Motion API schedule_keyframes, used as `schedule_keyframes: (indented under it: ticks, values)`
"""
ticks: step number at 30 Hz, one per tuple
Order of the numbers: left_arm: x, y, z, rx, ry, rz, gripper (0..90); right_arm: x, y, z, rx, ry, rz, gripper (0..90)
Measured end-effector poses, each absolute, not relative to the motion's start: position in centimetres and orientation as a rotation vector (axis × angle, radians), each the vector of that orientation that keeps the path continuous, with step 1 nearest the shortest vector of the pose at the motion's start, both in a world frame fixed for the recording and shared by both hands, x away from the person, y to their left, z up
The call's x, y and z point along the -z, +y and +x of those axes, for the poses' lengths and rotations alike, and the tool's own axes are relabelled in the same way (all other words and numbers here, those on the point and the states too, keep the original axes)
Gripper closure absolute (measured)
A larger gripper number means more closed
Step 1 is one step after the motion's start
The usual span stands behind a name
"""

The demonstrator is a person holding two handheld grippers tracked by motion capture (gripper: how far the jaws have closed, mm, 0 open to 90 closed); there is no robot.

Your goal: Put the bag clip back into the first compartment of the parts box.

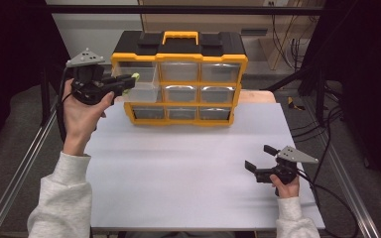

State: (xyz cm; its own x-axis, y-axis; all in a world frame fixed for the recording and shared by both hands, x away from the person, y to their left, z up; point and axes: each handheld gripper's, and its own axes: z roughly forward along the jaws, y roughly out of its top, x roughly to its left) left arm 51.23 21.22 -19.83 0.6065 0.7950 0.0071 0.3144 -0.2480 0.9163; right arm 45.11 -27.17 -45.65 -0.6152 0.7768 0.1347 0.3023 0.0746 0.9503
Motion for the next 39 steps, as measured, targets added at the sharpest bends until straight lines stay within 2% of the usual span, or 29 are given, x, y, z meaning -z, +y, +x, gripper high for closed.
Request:
schedule_keyframes:
  ticks: [14,39]
  values:
    - [19.2,21.6,54.4,-0.607,0.952,1.82,77.7,45.6,-27.2,45.1,-1.561,1.95,1.067,0.4]
    - [20.5,21.6,58.3,-0.623,1.021,1.833,77.7,45.6,-27.2,45.1,-1.561,1.95,1.063,0.4]
